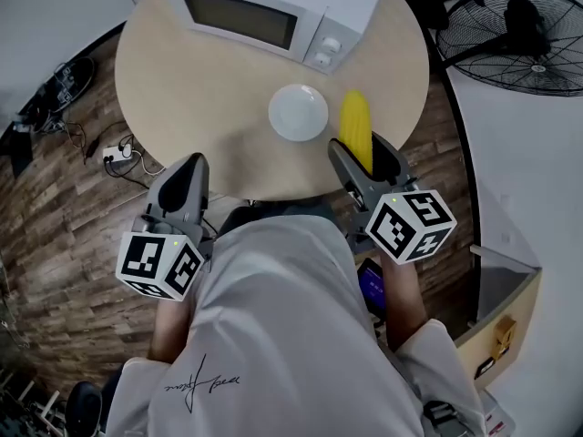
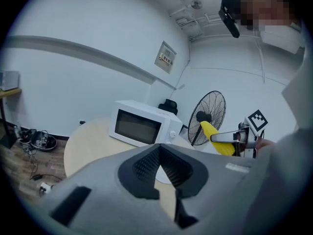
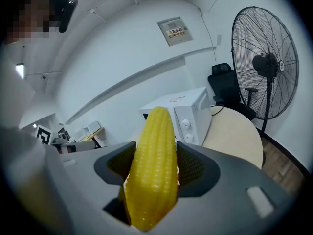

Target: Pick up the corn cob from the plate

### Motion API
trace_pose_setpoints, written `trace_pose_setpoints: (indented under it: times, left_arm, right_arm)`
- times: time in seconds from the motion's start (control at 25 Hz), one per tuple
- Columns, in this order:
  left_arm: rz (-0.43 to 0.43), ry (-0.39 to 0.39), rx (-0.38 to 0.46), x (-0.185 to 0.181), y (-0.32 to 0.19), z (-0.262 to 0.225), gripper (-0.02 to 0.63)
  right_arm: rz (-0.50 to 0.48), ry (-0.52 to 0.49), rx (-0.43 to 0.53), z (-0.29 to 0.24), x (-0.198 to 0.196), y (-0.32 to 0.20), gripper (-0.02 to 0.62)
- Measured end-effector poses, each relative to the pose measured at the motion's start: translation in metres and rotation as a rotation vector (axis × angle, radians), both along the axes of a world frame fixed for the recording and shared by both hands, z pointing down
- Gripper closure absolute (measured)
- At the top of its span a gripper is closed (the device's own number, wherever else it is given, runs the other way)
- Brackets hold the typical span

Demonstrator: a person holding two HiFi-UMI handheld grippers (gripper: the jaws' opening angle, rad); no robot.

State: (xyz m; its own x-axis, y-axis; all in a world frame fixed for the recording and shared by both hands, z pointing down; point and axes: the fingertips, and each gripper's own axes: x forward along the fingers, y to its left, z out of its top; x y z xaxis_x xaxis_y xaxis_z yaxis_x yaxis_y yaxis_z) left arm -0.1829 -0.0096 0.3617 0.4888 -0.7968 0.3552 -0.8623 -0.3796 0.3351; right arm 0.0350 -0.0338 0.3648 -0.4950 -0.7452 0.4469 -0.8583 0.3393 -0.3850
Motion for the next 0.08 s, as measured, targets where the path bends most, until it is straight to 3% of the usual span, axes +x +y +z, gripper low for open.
trace_pose_setpoints:
  times: [0.08]
  left_arm:
    - [-0.001,-0.001,0.000,-0.0003,0.0003,0.0014,0.615]
  right_arm:
    - [-0.002,0.004,0.000,0.0009,0.0003,0.0004,0.322]
